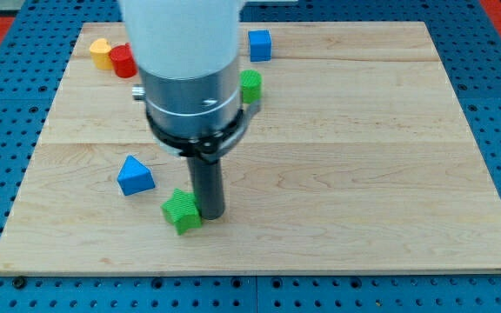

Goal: Move the green star along with the blue triangle towards the red blocks

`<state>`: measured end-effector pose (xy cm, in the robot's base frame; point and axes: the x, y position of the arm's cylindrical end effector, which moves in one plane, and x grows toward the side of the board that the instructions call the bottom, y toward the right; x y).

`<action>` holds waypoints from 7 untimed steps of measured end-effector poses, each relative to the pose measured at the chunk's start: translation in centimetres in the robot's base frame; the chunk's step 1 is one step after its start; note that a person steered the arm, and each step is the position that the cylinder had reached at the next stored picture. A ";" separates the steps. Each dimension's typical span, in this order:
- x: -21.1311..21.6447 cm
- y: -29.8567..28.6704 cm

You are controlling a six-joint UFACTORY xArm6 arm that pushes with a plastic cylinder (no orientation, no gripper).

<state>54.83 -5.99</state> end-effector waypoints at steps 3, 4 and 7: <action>1.8 -1.6; 3.6 -2.9; -1.4 -7.7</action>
